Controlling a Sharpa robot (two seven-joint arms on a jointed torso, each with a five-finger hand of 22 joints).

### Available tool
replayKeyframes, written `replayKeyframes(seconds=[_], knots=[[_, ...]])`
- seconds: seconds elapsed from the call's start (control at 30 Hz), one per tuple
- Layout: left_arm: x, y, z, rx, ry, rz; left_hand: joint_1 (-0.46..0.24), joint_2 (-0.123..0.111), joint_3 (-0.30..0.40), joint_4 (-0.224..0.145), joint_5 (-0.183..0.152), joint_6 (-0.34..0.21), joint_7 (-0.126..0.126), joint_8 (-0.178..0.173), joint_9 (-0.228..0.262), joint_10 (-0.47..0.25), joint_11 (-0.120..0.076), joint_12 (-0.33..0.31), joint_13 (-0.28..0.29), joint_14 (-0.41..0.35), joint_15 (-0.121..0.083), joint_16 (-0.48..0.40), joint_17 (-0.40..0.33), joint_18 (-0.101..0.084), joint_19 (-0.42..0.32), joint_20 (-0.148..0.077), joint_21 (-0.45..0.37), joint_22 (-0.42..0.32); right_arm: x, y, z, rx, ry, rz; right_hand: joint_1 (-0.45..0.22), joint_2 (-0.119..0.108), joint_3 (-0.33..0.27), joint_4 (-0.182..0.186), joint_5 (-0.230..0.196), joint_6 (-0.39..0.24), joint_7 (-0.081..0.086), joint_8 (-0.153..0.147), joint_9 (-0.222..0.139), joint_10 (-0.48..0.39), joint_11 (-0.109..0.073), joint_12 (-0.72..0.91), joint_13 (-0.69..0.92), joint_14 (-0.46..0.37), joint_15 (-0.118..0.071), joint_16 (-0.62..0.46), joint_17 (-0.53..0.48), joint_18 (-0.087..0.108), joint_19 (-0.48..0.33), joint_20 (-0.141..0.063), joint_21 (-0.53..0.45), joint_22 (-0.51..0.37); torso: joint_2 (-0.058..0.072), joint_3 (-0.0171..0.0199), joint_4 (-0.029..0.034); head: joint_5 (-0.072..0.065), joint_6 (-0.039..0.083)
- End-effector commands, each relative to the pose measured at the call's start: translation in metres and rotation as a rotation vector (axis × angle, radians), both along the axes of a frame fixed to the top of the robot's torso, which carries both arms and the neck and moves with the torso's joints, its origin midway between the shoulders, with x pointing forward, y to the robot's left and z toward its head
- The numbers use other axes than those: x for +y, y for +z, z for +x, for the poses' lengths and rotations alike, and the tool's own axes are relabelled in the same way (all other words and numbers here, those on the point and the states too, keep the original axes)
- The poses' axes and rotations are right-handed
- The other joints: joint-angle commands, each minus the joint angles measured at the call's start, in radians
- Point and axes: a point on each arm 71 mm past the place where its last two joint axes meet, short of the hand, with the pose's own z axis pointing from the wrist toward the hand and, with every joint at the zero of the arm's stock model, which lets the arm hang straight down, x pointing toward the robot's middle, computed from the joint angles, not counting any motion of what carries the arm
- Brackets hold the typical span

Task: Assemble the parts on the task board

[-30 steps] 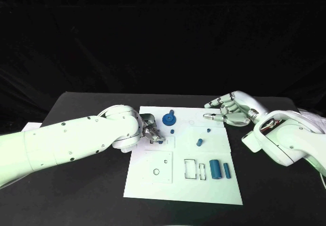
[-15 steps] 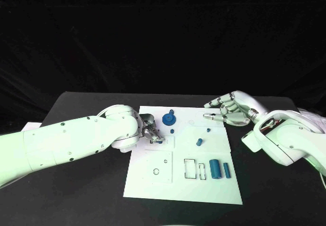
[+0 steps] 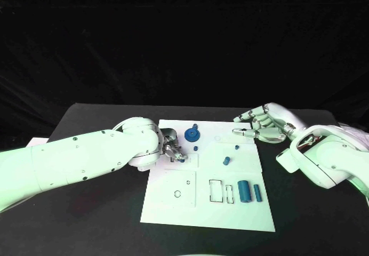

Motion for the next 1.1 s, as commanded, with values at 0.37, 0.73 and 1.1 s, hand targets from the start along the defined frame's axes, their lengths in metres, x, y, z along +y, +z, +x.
replayKeyframes(seconds=[0.37,0.73,1.1], knots=[[-0.0031,-0.0095,-0.002,0.087,-0.03,0.09,-0.099,0.032,0.05,-0.048,0.003,0.033,-0.024,-0.004,-0.006,0.015,-0.012,0.022,0.025,0.103,-0.009,0.003,0.263,-0.014,0.068,-0.008,0.004,0.202,-0.0031,-0.0003,-0.0021,0.009,0.002,-0.011,-0.003,-0.001,-0.007,-0.002,0.006,0.008,0.001,0.003,0.001,-0.007,0.0,-0.004,-0.001,0.068,-0.003,-0.004,0.098,0.007,-0.01,-0.001,-0.006,-0.001,0.0,0.0009,-0.0018,0.0,-0.004],[-0.0049,-0.0095,0.0018,0.082,-0.023,0.089,-0.152,0.047,0.049,-0.031,0.004,0.051,-0.028,-0.005,-0.008,0.025,-0.016,0.036,0.039,0.103,-0.012,0.003,0.263,-0.017,0.075,-0.011,0.011,0.213,-0.0042,-0.0002,-0.0026,0.012,-0.001,-0.013,-0.002,-0.002,-0.007,-0.002,0.006,0.008,0.0,0.003,0.001,-0.007,0.0,-0.004,-0.001,0.068,-0.003,-0.005,0.097,0.007,-0.01,-0.001,-0.007,-0.002,0.0,-0.0001,0.0009,-0.004,-0.004],[-0.0066,-0.0094,0.0032,0.085,-0.027,0.093,-0.174,0.056,0.051,-0.026,0.004,0.061,-0.031,-0.005,-0.01,0.032,-0.018,0.044,0.048,0.103,-0.013,0.003,0.263,-0.017,0.076,-0.012,0.012,0.216,-0.0038,-0.0002,-0.0027,0.013,0.001,-0.013,-0.002,-0.002,-0.008,-0.002,0.007,0.008,0.0,0.003,0.001,-0.007,0.0,-0.004,-0.001,0.068,-0.003,-0.005,0.097,0.007,-0.01,-0.001,-0.007,-0.002,0.0,-0.0003,0.0004,-0.003,-0.006]])
